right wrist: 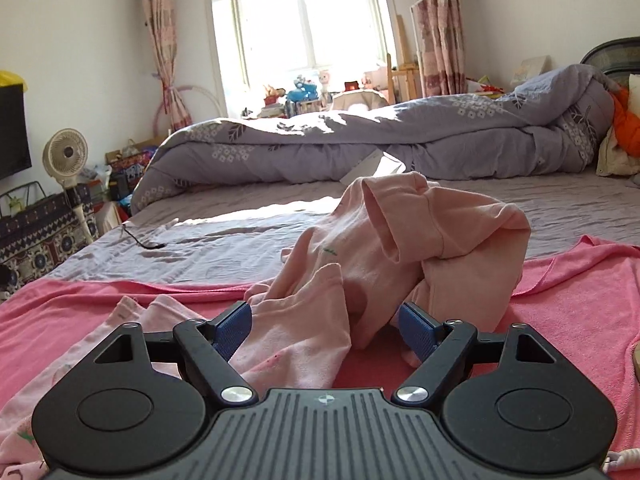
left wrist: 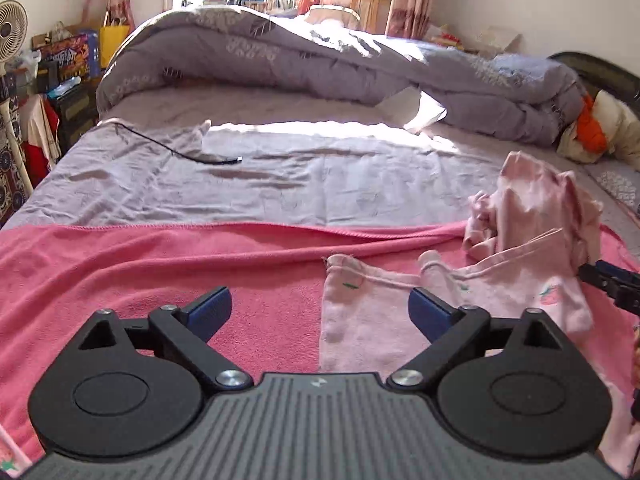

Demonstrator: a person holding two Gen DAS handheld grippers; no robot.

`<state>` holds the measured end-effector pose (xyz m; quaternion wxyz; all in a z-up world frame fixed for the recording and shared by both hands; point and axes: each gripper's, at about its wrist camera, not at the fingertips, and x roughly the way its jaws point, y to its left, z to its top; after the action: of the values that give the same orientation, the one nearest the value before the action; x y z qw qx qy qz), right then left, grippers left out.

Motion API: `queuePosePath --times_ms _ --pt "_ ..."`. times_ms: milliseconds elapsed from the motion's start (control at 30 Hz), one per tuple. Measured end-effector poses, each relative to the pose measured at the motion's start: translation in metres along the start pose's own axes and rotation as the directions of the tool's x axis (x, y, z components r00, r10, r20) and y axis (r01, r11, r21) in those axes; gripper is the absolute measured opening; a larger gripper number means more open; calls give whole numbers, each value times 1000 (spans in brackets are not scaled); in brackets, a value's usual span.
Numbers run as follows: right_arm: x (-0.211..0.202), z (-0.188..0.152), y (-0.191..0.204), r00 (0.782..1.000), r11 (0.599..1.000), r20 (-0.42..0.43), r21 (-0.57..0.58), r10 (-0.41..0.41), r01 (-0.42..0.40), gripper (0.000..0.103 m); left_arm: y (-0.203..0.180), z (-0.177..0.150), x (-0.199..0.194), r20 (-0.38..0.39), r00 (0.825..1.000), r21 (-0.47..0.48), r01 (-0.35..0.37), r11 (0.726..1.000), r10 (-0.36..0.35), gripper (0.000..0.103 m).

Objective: Fold clothes

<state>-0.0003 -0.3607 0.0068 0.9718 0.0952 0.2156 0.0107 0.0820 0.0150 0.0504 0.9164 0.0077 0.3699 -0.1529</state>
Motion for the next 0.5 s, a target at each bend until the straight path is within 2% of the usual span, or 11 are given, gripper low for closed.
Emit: queuePosePath --times_ms 67,100,133,167,233,267,300,333,367,467,500 --pt "17 -12 -6 1000 999 -29 34 1 0 81 -6 -6 38 -54 998 53 -34 998 36 87" --pt "24 -19 -7 998 999 -69 47 2 1 81 -8 -10 55 -74 996 73 -45 996 50 87" --pt "33 -21 -11 993 998 -117 70 2 7 76 -10 -13 69 -90 994 78 -50 996 57 87" --pt "41 -22 -15 986 995 -165 96 1 15 74 -12 -15 79 -89 995 76 -48 996 54 88" --pt "41 -24 -18 986 993 -167 118 15 5 74 -16 -14 89 -25 998 64 -51 997 53 90" --pt "39 -25 -19 987 992 -158 127 22 -2 73 -19 -11 93 -20 998 48 -56 997 57 89" --pt "38 -26 -20 988 991 -152 131 29 -9 70 -22 -8 97 -16 998 33 -60 998 61 85" --pt "38 -27 -20 988 991 -149 134 36 -16 68 -25 -6 98 -14 998 31 -56 998 56 76" --pt "37 -27 -21 989 990 -143 138 45 -25 67 -31 -6 96 -9 998 57 -54 997 55 72" --pt "31 -26 -21 991 989 -116 139 71 -54 62 -43 -8 89 -1 999 125 -35 992 36 48" --pt "28 -24 -18 992 989 -102 131 76 -62 62 -47 -9 87 5 999 131 -51 990 51 33"
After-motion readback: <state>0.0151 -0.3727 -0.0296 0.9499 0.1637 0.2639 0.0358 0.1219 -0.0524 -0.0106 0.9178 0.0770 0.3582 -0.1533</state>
